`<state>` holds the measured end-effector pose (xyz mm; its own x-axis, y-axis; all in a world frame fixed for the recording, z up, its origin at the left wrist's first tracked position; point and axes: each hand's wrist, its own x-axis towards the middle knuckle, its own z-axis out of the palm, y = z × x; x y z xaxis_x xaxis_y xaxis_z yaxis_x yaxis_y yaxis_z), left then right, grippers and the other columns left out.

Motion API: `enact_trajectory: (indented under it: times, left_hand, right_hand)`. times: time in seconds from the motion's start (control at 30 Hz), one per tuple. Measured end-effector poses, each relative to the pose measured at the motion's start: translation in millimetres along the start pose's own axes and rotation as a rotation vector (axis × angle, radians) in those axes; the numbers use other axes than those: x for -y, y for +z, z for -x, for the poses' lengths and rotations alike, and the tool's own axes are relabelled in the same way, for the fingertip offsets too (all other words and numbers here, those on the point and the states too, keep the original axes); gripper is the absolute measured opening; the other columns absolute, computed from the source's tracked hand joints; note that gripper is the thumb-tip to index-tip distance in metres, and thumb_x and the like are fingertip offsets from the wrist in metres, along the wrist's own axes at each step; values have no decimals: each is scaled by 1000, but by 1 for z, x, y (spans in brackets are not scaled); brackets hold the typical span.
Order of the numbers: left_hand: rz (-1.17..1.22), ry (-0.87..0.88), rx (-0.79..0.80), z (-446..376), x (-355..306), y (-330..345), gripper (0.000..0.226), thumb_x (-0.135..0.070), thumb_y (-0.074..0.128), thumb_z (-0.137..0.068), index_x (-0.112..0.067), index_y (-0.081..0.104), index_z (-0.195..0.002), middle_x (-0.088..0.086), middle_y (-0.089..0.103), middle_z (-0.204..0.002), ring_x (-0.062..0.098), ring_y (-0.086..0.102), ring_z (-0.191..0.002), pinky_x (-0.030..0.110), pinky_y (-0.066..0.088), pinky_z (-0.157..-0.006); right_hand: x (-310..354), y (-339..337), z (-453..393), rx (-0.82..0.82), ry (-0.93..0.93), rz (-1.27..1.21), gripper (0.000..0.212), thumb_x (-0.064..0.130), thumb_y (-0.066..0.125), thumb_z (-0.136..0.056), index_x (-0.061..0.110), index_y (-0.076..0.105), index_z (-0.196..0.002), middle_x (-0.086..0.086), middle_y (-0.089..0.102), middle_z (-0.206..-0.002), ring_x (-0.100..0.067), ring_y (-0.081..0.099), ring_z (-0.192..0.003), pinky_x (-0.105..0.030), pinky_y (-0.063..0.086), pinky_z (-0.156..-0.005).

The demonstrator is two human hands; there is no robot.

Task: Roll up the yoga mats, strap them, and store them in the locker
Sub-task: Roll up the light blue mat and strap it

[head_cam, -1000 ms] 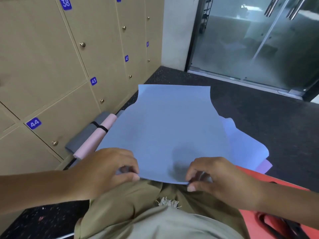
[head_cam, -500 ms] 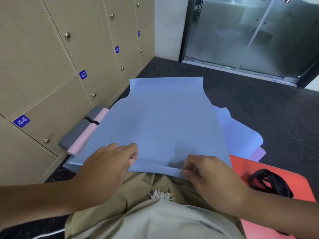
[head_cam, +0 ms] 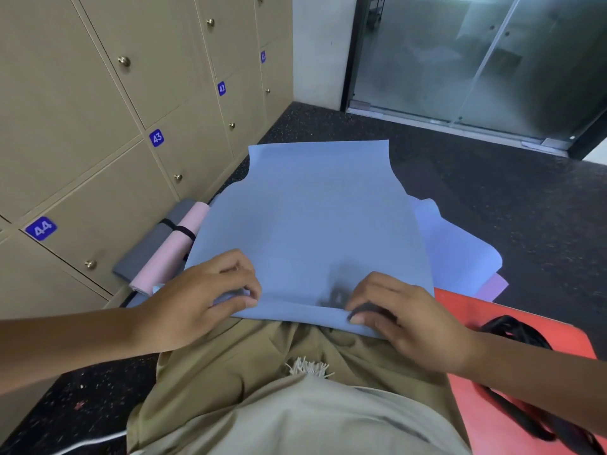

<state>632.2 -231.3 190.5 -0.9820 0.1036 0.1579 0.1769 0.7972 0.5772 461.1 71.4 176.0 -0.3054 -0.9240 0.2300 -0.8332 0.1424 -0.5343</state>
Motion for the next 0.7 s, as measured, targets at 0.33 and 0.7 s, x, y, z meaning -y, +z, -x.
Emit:
enact_trajectory:
  times: [0.33, 0.7]
  left_hand:
    - [-157, 188, -43, 1, 13, 3, 33, -55, 70, -92, -22, 74, -96, -16, 61, -96, 7, 51, -96, 21, 44, -85]
    - [-334, 60, -130, 0, -6, 16, 29, -48, 53, -97, -26, 67, -83, -20, 58, -82, 6, 48, -84, 26, 38, -79]
  right_hand:
    - [-17, 5, 3, -96, -264, 228, 35, 40, 72, -95, 9, 76, -111, -5, 62, -94, -22, 55, -79, -18, 40, -76]
    - [0, 8, 1, -158, -249, 491, 30, 34, 61, -101, 11, 76, -87, -1, 54, -77, -20, 44, -70, -25, 35, -68]
